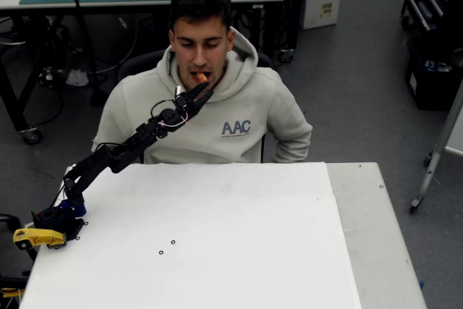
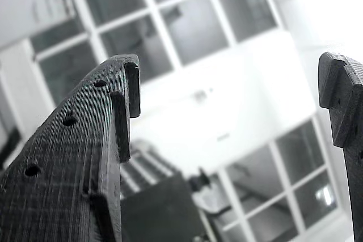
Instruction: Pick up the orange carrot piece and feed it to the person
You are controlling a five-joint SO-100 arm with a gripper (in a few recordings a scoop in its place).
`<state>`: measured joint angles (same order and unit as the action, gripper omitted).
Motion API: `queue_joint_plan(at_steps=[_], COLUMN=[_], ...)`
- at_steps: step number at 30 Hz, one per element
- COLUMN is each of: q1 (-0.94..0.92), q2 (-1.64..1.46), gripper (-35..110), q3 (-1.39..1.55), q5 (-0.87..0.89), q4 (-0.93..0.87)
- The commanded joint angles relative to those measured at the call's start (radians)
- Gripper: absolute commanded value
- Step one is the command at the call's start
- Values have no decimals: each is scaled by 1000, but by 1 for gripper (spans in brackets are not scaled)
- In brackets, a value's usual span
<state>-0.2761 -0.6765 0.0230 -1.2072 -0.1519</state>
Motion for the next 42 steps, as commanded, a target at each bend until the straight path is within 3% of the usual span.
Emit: queue_joint_plan(at_steps=[1,9,15,19,32,42], q1=[-14,-29,-34,-26,-20,-31], q2=[-55,-55,-55,-55,-54,-368], gripper=[25,22,-6,1,-3,-3], q3=[-14,-12,-12,-12,11,511], q5=[-12,-26,-26,-26,-6,295], q4=[21,20,11,11,6,6])
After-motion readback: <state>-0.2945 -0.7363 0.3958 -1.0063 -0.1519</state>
